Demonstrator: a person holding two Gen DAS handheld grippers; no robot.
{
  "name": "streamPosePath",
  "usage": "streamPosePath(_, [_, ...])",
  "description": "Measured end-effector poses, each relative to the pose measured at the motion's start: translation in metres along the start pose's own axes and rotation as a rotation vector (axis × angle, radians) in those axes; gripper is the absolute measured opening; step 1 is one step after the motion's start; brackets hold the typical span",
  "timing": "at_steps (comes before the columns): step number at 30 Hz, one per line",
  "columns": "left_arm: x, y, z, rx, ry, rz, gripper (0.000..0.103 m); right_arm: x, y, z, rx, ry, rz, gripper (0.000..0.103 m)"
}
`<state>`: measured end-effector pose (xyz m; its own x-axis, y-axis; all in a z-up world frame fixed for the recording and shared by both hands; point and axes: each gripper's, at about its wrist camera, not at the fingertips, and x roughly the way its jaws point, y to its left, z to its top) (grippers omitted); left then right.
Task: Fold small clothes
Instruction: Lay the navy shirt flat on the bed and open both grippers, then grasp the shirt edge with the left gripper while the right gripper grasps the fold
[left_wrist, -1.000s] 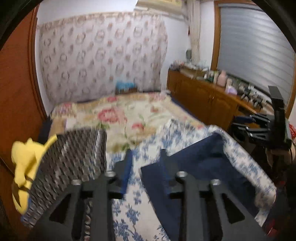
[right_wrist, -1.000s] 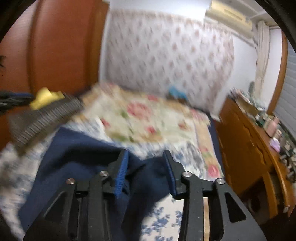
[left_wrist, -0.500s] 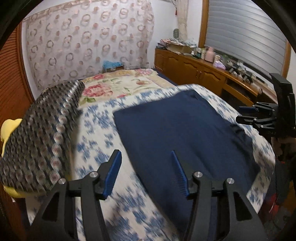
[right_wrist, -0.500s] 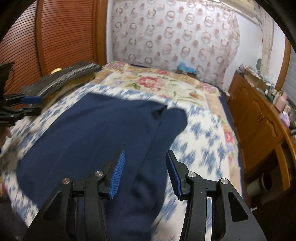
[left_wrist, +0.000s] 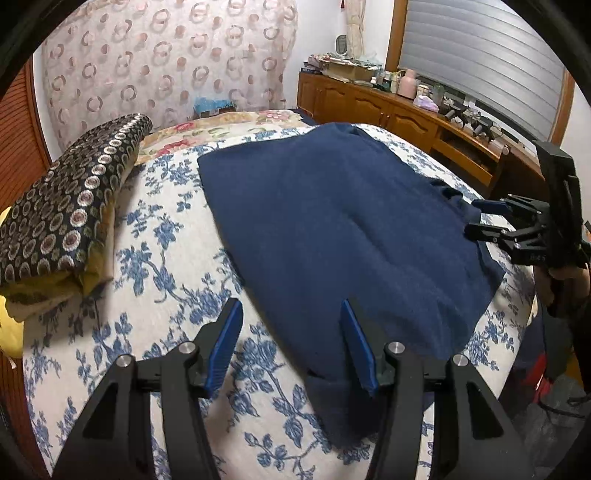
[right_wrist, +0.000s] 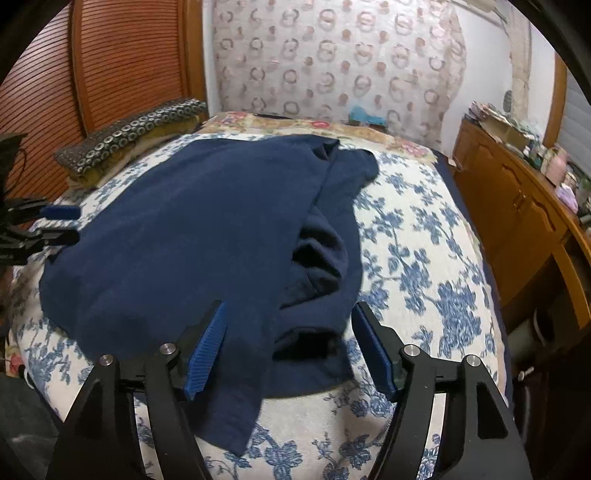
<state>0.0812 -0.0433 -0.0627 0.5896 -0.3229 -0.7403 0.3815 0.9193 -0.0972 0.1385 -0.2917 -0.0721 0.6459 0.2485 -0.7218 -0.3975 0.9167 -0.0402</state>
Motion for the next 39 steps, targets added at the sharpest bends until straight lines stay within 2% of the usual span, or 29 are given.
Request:
streamPosePath(2, [0.0,-0.003,-0.002,0.008,0.003,0.008,0.054,0.003,-0.005,-0.002,0.015,0.007,-0.01,0.073])
streamPosePath(5, [0.001,-0.003,-0.003,0.014,0.008,0.013,0.054,0.005,-0.012,-0.005,0.043,0.025,0.02,0.073])
streamPosePath(12, [0.003,0.001,-0.008,-0.011,0.021,0.005,0.054,0.009,-0.009,-0.008,0.025,0.068,0.039,0.073])
streamPosePath(18, [-0.008,0.006,-0.017,-0.05,0.018,-0.037,0.054,0.005,-0.005,-0.012,0.024,0.07,0.103,0.074])
streamPosePath(23, [-0.013,0.005,-0.026,-0.061,0.028,-0.071,0.054,0.004,0.0,-0.014,0.0,0.071,0.111,0.072])
streamPosePath(24, [-0.013,0.005,-0.027,-0.061,0.033,-0.071,0.054,0.004,0.001,-0.014,-0.004,0.071,0.113,0.069])
streamPosePath(26, [-0.01,0.003,-0.03,-0.068,0.047,-0.081,0.054,0.003,0.003,-0.014,-0.008,0.066,0.138,0.051])
streamPosePath(27, [-0.01,0.002,-0.03,-0.07,0.051,-0.085,0.054,0.002,0.005,-0.014,-0.011,0.065,0.149,0.046])
streamPosePath(29, [-0.009,-0.001,-0.032,-0.07,0.058,-0.095,0.054,0.001,0.008,-0.014,-0.013,0.064,0.178,0.028])
streamPosePath(32, [-0.011,-0.005,-0.035,-0.059,0.052,-0.098,0.054,0.002,0.01,-0.012,-0.005,0.058,0.198,0.017])
streamPosePath(34, [-0.013,-0.006,-0.037,-0.061,0.051,-0.11,0.054,0.003,0.009,-0.012,0.007,0.05,0.209,0.014])
streamPosePath(38, [-0.014,-0.009,-0.039,-0.066,0.061,-0.172,0.03,0.0,0.005,-0.012,0.038,0.006,0.221,0.011])
streamPosePath(39, [-0.014,-0.009,-0.039,-0.067,0.063,-0.181,0.028,-0.003,0.004,-0.012,0.049,-0.008,0.226,0.011])
